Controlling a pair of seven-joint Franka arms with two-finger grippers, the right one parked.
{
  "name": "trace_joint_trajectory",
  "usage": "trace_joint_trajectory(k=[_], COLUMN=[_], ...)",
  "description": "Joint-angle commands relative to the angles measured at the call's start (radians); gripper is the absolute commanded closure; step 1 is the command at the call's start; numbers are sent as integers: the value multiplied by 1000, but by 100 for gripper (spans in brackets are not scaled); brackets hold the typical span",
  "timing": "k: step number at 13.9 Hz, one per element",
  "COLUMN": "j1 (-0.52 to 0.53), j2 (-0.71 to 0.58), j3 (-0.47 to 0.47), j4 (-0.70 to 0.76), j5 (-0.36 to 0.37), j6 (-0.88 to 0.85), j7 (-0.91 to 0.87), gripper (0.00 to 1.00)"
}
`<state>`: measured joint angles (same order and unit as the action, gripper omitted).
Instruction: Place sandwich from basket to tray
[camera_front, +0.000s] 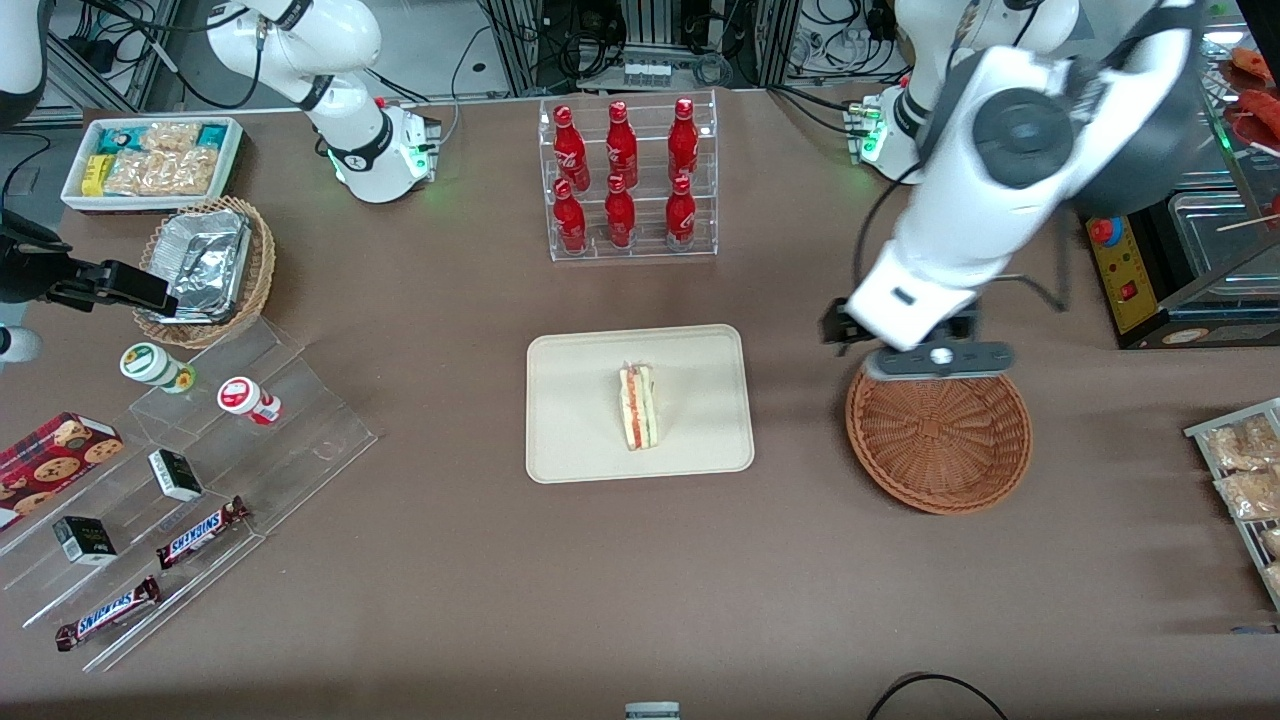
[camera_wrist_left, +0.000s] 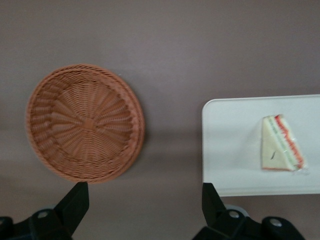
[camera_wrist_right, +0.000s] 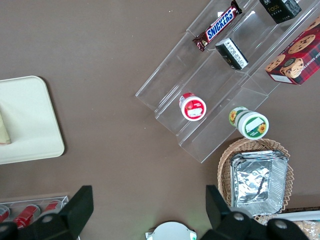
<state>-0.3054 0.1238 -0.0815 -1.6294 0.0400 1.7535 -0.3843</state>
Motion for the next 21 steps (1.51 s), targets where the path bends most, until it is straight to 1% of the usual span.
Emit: trace_joint_trajectory(k=[1,4,5,8,10,15,17,19,21], j1=[84,176,181,203,206,233,236,238,265], j2=[-98,-141,-154,-185,-184,-151,-115,-107,-108], j3=[-11,-11,-11,-4,-3,-3,-3,-3,-3], j4=[-96,-119,-130,-156,-150,-95,-41,-24,-21], j5=[-17,-17,-17,-17,-15,-17,-17,-15,-17], j6=[-18,-35,-32,-32,-31,-34,-43,-52,-57], j7=[131,267,278,282,282,282,285,285,286], gripper=[0,0,0,0,0,0,0,0,0])
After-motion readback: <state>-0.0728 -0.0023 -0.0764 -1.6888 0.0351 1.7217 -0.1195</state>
